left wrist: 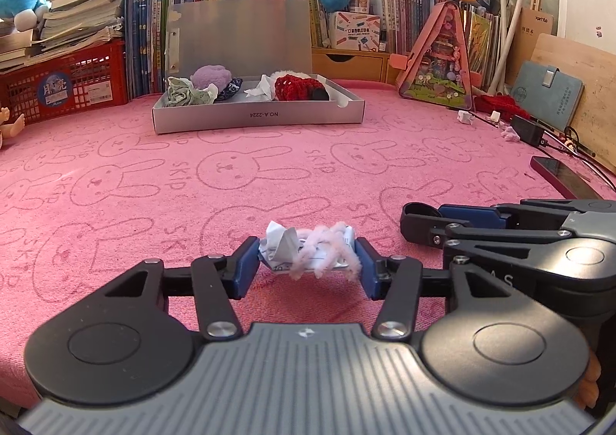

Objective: Organize objects
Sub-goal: 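Lift and carry the paper bundle and black lid with both tools to the box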

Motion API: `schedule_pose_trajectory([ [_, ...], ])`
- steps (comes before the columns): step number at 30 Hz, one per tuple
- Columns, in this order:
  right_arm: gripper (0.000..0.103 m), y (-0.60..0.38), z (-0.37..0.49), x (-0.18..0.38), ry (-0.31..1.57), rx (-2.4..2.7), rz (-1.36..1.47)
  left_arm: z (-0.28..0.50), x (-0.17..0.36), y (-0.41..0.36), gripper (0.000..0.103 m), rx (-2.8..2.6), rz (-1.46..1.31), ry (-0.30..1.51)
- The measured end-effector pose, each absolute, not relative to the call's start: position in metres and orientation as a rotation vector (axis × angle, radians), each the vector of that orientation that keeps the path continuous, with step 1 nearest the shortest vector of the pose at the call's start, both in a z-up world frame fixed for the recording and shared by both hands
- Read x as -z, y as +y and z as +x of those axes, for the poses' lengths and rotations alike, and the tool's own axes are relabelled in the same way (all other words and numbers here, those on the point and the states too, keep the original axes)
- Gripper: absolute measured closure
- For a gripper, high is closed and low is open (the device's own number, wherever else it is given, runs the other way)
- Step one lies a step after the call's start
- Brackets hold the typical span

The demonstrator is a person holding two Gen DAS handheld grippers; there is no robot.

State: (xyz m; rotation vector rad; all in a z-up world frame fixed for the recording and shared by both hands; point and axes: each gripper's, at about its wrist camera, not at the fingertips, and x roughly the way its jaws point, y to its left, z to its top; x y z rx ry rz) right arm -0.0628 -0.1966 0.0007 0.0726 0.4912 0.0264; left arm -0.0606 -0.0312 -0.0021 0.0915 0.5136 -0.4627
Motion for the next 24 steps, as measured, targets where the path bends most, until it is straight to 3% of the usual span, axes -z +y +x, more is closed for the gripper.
schedule_pose_trajectory([
  [24, 0.065, -0.194, 0.017, -0.028, 0.523, 0.003, 0.073, 0.020, -0.032, -0.042, 0.044, 0.329, 0.099, 0.519],
])
